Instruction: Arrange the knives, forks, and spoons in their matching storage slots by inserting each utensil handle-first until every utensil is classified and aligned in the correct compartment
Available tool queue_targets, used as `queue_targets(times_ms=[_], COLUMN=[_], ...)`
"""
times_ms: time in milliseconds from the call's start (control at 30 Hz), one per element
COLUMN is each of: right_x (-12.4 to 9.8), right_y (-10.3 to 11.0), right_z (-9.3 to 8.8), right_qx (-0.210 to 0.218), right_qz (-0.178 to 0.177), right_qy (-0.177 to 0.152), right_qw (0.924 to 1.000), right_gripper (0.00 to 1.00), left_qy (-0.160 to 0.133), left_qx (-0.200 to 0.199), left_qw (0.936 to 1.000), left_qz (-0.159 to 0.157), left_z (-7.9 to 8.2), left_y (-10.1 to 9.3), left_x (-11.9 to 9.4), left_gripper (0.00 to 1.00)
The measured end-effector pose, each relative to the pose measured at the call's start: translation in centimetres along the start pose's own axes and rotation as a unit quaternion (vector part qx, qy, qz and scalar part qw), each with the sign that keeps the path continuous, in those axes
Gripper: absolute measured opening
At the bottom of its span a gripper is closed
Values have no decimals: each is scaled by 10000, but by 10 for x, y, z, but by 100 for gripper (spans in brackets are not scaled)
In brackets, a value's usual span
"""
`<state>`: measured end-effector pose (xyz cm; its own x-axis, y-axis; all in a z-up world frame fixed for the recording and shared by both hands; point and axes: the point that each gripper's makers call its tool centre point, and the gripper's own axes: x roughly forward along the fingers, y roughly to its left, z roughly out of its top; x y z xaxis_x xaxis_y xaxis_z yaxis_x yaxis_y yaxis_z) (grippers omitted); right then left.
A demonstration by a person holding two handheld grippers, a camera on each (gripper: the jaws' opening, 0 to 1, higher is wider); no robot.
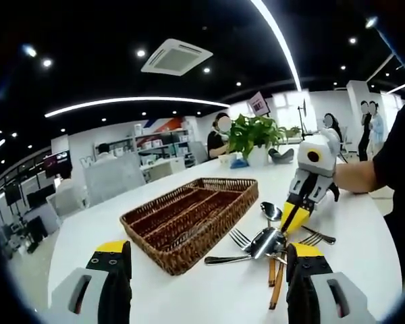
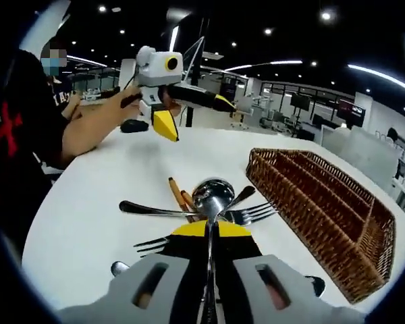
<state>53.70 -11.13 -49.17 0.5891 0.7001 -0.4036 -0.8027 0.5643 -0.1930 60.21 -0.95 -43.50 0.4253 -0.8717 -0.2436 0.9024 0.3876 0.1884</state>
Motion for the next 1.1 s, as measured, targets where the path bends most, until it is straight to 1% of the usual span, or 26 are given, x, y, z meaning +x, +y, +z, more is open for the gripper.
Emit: queue_targets(times_ms=[67,100,133,200,300,367,400,567,600,667,767,900,1000,1033,1067,1100], right_x=[-2,-4,-5,-5,-5,-5,-5,-7,-8,-10,-12,-18,-20,-20,-19,-18], right_y=[-3,-9,-10,-5,-2,0,0,2,4,7,5,1,-1,0,2,5], right_z=[1,-1,-2,-2,-1,1,1,-1,-1,-1,2,7,10,11,12,12], right_qx=[-51,-235,-299,-203,-230,-175,-188,-172,-198,-279,-397,-355,-429,-425,-389,-383], right_qz=[-20,-193,-223,-85,-57,-10,-10,86,169,211,184,161,116,132,161,200], right_qy=[1,46,73,50,48,-3,22,55,73,91,122,108,95,78,50,34], right_qw=[10000,9995,9993,9997,9997,9998,9998,9998,9996,9993,9990,9992,9990,9990,9991,9991], right_gripper=[0,0,0,0,0,0,0,0,0,0,0,0,0,0,0,0], left_qy=[6,3,-10,-33,38,99,105,83,79,75,64,36,-2,-22,-45,-53], left_qx=[-8,-18,-40,-81,-87,-64,-62,-82,-83,-84,-94,-96,-113,-127,-162,-253], left_qw=[10000,10000,10000,9999,9996,9996,9996,9996,9997,9997,9997,9997,9993,9991,9988,9977], left_qz=[3,0,-19,-90,-248,-266,-264,-256,-234,-215,-198,-212,-349,-396,-464,-621], left_z=[-1,-1,0,0,-4,-6,-7,-6,-6,-6,-6,-5,-3,-3,-2,-1], left_y=[1,0,-1,-4,-12,-13,-13,-11,-10,-9,-8,-8,-15,-18,-22,-29], left_x=[0,0,1,2,8,10,9,8,7,6,5,5,7,9,10,13], left_gripper=[100,100,100,100,100,100,100,100,100,100,100,100,100,99,94,89])
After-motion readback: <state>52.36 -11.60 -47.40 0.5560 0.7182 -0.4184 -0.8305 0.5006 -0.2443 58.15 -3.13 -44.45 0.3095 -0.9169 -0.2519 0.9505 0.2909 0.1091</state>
